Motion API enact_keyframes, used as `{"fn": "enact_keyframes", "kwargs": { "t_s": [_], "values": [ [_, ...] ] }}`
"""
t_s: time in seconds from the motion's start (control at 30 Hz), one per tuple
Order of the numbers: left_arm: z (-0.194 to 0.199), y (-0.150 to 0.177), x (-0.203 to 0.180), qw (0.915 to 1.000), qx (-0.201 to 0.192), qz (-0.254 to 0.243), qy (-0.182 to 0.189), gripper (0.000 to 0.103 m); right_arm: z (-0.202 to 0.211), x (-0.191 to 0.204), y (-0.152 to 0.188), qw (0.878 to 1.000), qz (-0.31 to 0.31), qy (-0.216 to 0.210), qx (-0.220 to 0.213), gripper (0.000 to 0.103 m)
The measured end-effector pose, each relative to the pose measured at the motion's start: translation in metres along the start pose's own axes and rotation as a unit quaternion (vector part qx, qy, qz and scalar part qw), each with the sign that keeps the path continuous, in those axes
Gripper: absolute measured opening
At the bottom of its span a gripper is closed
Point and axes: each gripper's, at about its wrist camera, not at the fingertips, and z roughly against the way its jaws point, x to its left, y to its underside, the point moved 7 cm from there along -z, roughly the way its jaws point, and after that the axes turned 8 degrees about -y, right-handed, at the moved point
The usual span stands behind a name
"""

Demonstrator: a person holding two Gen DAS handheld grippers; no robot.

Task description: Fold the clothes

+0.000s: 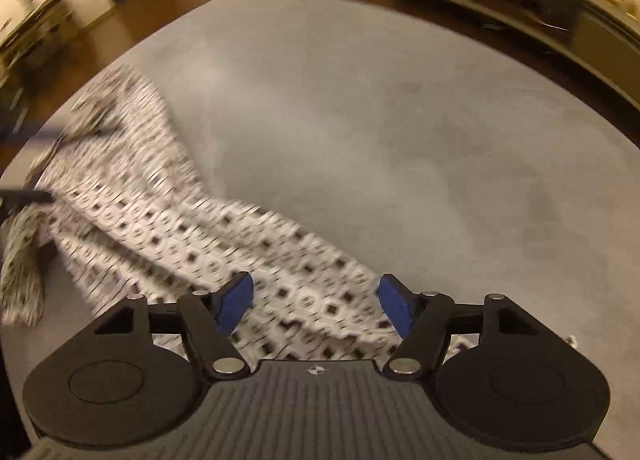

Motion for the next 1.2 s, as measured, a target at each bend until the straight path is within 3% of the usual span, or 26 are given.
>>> {"fn": "enact_keyframes", "kwargs": {
  "t_s": [0.03, 0.07, 0.1, 0.13, 0.17, 0.27, 0.3, 0.37, 0.4, 0.43, 0.5, 0.57, 0.6, 0.63, 0.67, 0.77, 0.87, 0.93, 0.97, 1.0, 1.03, 1.07, 1.13, 1.2],
  "values": [
    [-0.01, 0.0, -0.007, 0.9998, 0.01, -0.013, 0.007, 0.064, -0.002, 0.004, 0.004, 1.0, 0.012, 0.004, 0.011, 0.045],
    [-0.019, 0.004, -0.013, 0.9994, 0.022, -0.026, 0.011, 0.058, -0.002, 0.006, 0.004, 1.0, 0.018, 0.006, 0.015, 0.04],
    [-0.027, 0.008, -0.018, 0.9986, 0.034, -0.037, 0.014, 0.053, -0.002, 0.007, 0.003, 1.0, 0.023, 0.008, 0.016, 0.026],
    [-0.035, 0.012, -0.023, 0.9976, 0.047, -0.047, 0.017, 0.038, -0.001, 0.008, 0.001, 1.0, 0.024, 0.01, 0.013, 0.019],
    [-0.043, 0.016, -0.028, 0.9963, 0.06, -0.058, 0.019, 0.028, 0.001, 0.007, -0.001, 1.0, 0.022, 0.011, 0.007, 0.019],
    [-0.049, 0.017, -0.029, 0.9961, 0.064, -0.057, 0.023, 0.015, 0.014, 0.004, -0.014, 1.0, 0.001, 0.002, -0.021, 0.02],
    [-0.049, 0.015, -0.029, 0.9963, 0.062, -0.053, 0.026, 0.011, 0.019, 0.002, -0.02, 0.999, -0.009, -0.004, -0.033, 0.025],
    [-0.047, 0.012, -0.029, 0.9967, 0.058, -0.045, 0.033, 0.004, 0.017, -0.002, -0.026, 0.999, -0.013, -0.007, -0.036, 0.046],
    [-0.046, 0.011, -0.03, 0.9967, 0.057, -0.045, 0.036, 0.003, 0.012, -0.003, -0.026, 1.0, -0.01, -0.006, -0.027, 0.067],
    [-0.044, 0.011, -0.031, 0.9965, 0.055, -0.049, 0.039, 0.002, 0.006, -0.005, -0.026, 1.0, -0.007, -0.005, -0.018, 0.076],
    [-0.04, 0.01, -0.034, 0.9962, 0.048, -0.057, 0.045, 0.001, -0.008, -0.005, -0.025, 1.0, 0.001, -0.004, 0.002, 0.075],
    [-0.032, 0.006, -0.036, 0.9958, 0.032, -0.063, 0.058, 0.001, -0.019, -0.002, -0.022, 1.0, 0.018, 0.003, 0.02, 0.053],
    [-0.026, 0.003, -0.035, 0.9956, 0.021, -0.064, 0.065, 0.001, -0.02, -0.001, -0.022, 0.999, 0.024, 0.007, 0.023, 0.022],
    [-0.021, 0.0, -0.035, 0.9952, 0.01, -0.066, 0.071, 0.001, -0.018, 0.0, -0.023, 0.999, 0.032, 0.012, 0.026, 0.0],
    [-0.012, -0.003, -0.034, 0.9947, -0.004, -0.066, 0.079, 0.001, -0.015, 0.002, -0.024, 0.998, 0.043, 0.02, 0.03, 0.0],
    [0.023, -0.015, -0.033, 0.9898, -0.055, -0.06, 0.117, 0.001, 0.017, -0.008, -0.044, 0.992, 0.068, 0.107, -0.008, 0.0],
    [0.067, -0.019, -0.051, 0.9718, -0.104, -0.06, 0.203, 0.0, 0.056, -0.019, -0.067, 0.974, 0.092, 0.202, -0.052, 0.0],
    [0.078, -0.01, -0.082, 0.9512, -0.094, -0.098, 0.277, 0.0, 0.086, -0.029, -0.091, 0.939, 0.123, 0.306, -0.092, 0.0],
    [0.071, -0.003, -0.095, 0.9478, -0.075, -0.122, 0.285, 0.001, 0.097, -0.031, -0.1, 0.924, 0.136, 0.339, -0.117, 0.0],
    [0.061, 0.004, -0.105, 0.9481, -0.054, -0.143, 0.279, 0.001, 0.108, -0.033, -0.108, 0.911, 0.144, 0.359, -0.145, 0.001],
    [0.051, 0.011, -0.114, 0.9474, -0.034, -0.165, 0.272, 0.001, 0.114, -0.036, -0.11, 0.912, 0.138, 0.355, -0.151, 0.007],
    [0.046, 0.013, -0.114, 0.9485, -0.024, -0.167, 0.268, 0.002, 0.118, -0.041, -0.11, 0.921, 0.124, 0.34, -0.145, 0.013],
    [0.042, 0.008, -0.099, 0.9538, -0.024, -0.144, 0.262, 0.01, 0.144, -0.051, -0.096, 0.921, 0.065, 0.346, -0.167, 0.052],
    [0.038, 0.004, -0.084, 0.9586, -0.024, -0.12, 0.257, 0.029, 0.168, -0.061, -0.071, 0.917, -0.01, 0.348, -0.194, 0.068]
  ]
}}
